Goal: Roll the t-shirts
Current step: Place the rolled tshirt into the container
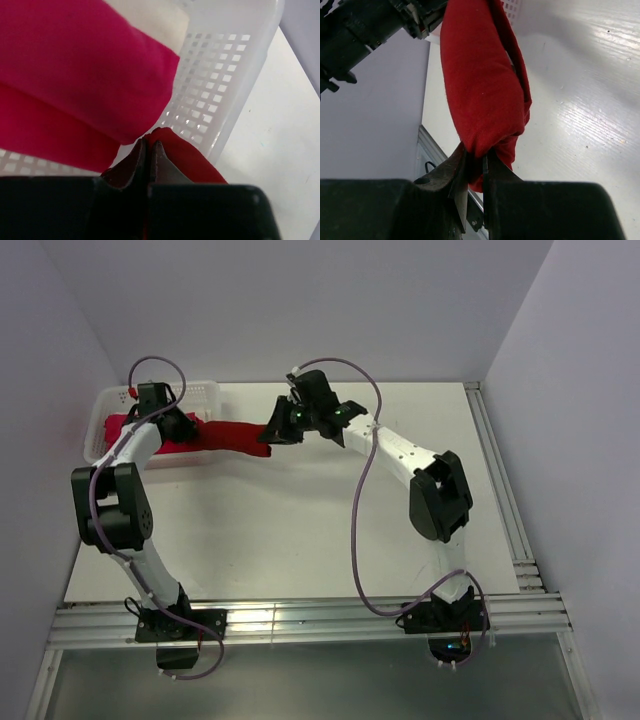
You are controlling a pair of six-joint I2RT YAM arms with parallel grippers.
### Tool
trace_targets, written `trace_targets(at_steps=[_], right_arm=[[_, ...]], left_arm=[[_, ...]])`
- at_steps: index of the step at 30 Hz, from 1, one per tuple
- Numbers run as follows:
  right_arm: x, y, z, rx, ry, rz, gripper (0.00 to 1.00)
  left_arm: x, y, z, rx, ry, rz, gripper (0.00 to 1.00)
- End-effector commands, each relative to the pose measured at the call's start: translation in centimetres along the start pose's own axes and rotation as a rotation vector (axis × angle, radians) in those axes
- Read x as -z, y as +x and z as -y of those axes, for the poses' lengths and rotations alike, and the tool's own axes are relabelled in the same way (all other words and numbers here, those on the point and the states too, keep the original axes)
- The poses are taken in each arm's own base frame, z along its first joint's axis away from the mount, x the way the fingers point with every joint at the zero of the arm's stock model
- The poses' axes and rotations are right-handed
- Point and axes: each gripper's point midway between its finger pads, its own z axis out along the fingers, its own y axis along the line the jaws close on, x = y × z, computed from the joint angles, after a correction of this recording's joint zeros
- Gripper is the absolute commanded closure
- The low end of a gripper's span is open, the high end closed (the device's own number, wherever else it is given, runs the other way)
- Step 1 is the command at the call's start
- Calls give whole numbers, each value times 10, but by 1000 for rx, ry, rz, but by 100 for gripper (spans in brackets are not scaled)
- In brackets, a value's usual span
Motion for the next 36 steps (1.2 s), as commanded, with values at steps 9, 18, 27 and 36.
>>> trace_targets(at_steps=[9,18,27,36], right_arm=[[62,-28,-20,41,-74,151,100],[155,-39,20,59,46,273,100],[146,-37,34,39,57,223,100],[126,-8,60,-18,69,125,100]], left_arm=[[-16,93,53,-74,166,-214,100],[48,228,158,-164,308,-391,100],[107,95,154,-145,288,-129,100],[102,58,121,-152,294,-74,100]])
